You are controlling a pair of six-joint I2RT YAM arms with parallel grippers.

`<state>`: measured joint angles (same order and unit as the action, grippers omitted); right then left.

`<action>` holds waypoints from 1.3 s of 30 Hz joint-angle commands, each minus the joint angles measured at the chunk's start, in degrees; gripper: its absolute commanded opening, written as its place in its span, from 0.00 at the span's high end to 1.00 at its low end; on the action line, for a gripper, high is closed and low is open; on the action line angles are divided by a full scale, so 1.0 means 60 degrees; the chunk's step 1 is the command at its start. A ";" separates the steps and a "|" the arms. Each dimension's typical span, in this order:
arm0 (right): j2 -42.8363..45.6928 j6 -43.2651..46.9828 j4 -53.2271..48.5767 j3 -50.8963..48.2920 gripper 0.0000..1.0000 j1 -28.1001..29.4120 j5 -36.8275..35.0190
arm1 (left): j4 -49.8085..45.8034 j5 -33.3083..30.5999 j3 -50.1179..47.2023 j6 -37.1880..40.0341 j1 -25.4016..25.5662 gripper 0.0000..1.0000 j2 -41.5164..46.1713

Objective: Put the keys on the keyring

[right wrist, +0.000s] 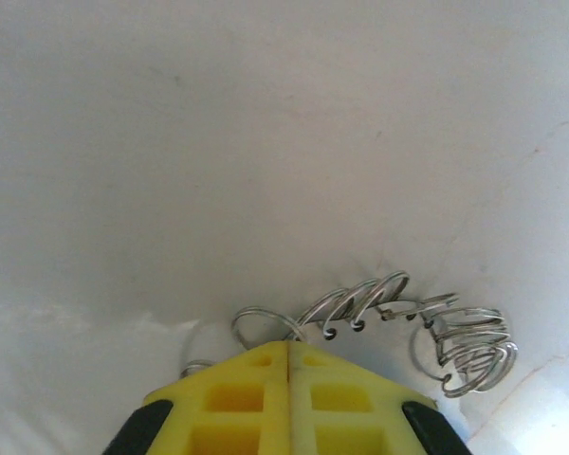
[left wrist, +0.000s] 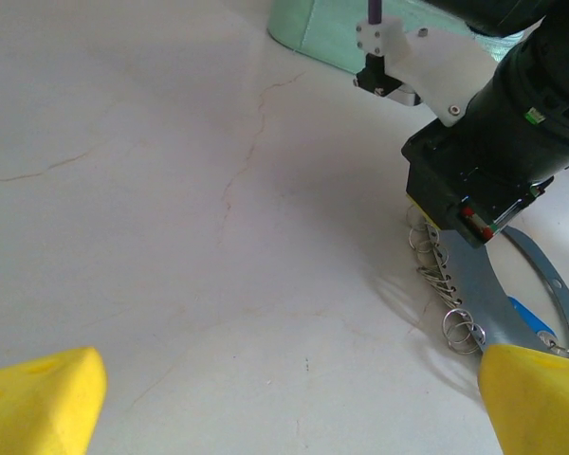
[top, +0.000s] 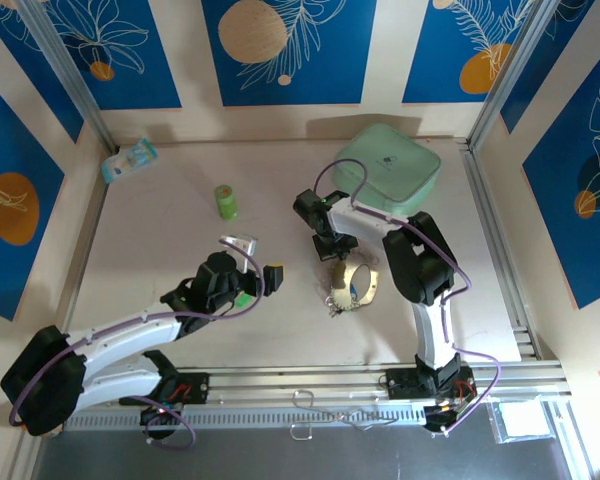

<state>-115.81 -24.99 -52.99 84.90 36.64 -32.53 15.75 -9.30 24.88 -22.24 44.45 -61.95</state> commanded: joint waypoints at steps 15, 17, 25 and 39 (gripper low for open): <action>0.3974 -0.0681 0.2037 -0.3911 0.76 -0.3266 0.3615 | 0.0201 -0.0091 -0.0062 -0.0062 0.0076 0.00 0.0065; 0.4192 -0.0925 0.2292 -0.4207 0.75 -0.3494 0.3941 | 0.0217 -0.0047 0.0010 -0.0044 0.0074 0.00 -0.0021; 0.3693 -0.0906 0.1954 -0.3699 0.69 -0.2885 0.3140 | 0.0276 0.0142 0.0273 -0.0043 0.0078 0.00 -0.0367; 0.1937 -0.0734 0.1082 -0.2449 0.67 -0.2123 0.0952 | 0.0188 0.0086 0.0258 -0.0029 0.0078 0.00 -0.0295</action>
<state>-103.11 -29.82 -43.46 68.71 23.79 -22.98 15.81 -9.08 25.06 -22.22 44.45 -63.94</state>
